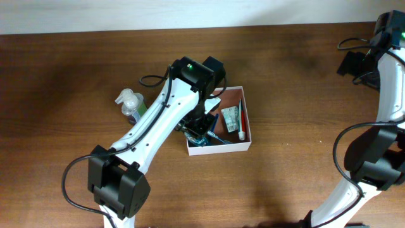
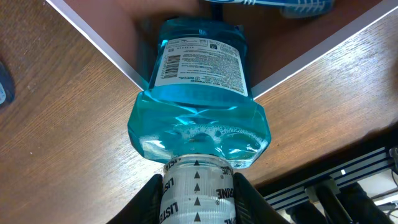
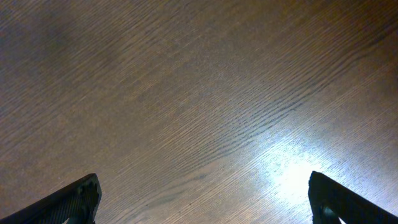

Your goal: Pack container

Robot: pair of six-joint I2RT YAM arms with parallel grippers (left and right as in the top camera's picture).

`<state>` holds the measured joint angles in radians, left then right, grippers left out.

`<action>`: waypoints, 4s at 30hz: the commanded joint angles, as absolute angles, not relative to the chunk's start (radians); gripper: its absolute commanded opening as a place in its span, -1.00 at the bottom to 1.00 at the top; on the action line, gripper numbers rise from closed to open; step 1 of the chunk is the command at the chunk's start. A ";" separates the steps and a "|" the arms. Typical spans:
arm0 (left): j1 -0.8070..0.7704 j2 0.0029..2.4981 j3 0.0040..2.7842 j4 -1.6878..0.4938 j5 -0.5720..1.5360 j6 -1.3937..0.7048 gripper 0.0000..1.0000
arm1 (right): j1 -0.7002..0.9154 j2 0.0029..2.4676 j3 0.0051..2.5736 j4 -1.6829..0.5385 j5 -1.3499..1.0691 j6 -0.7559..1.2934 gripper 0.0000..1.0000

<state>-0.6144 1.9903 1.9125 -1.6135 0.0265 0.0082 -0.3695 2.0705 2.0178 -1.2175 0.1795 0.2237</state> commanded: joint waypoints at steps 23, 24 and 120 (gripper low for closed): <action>-0.569 2.001 2.150 -1.592 0.038 -0.015 -0.44 | -0.367 2.067 2.023 -1.214 0.192 0.218 0.97; -0.564 2.001 2.149 -1.578 0.046 -0.015 -0.44 | -0.367 2.067 2.023 -1.214 0.192 0.218 0.97; -0.521 2.074 2.397 -1.458 -0.259 -0.410 0.01 | -0.367 2.067 2.023 -1.214 0.192 0.218 0.97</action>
